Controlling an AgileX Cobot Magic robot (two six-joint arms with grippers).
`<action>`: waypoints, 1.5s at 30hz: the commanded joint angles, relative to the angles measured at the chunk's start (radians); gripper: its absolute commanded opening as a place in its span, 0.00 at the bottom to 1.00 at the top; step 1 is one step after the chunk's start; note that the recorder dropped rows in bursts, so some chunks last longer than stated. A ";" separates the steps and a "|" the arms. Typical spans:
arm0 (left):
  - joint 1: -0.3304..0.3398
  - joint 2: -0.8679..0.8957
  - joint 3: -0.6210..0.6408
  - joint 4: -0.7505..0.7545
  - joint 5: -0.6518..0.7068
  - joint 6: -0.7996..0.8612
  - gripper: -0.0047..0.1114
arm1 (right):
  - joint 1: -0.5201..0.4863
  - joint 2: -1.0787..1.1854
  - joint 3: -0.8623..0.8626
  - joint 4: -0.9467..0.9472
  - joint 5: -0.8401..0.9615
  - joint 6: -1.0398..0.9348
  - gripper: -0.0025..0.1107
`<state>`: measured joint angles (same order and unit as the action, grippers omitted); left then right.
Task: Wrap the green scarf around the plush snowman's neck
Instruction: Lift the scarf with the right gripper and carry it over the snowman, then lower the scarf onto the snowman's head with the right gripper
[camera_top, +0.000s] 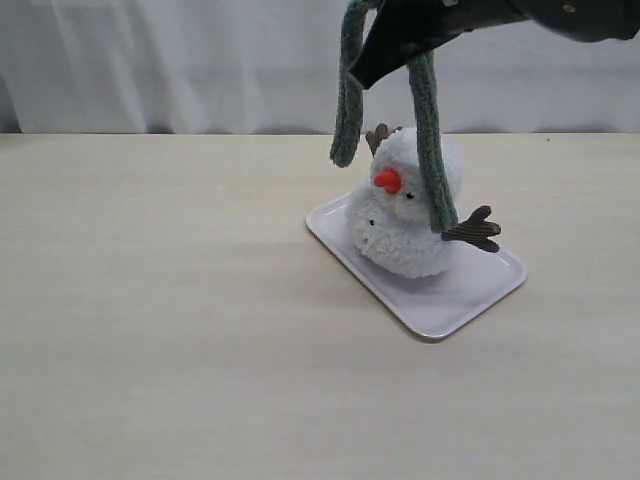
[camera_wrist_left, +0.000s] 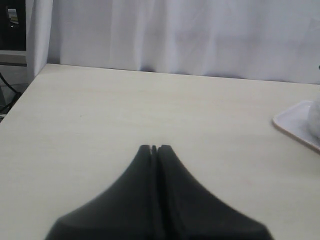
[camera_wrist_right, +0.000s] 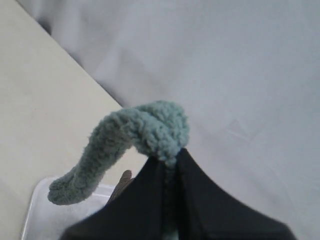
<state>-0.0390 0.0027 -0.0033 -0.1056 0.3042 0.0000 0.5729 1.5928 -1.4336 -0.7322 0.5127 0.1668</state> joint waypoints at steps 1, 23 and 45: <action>-0.008 -0.003 0.003 -0.001 -0.001 0.000 0.04 | -0.001 -0.070 -0.010 0.077 -0.012 -0.010 0.06; -0.008 -0.003 0.003 -0.001 -0.001 0.000 0.04 | -0.003 0.144 -0.002 -0.111 0.082 -0.167 0.06; -0.008 -0.003 0.003 -0.001 -0.001 0.000 0.04 | -0.057 0.123 -0.008 -0.161 0.173 -0.152 0.06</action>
<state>-0.0390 0.0027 -0.0033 -0.1056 0.3042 0.0000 0.5208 1.7623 -1.4404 -0.9278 0.6796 0.0091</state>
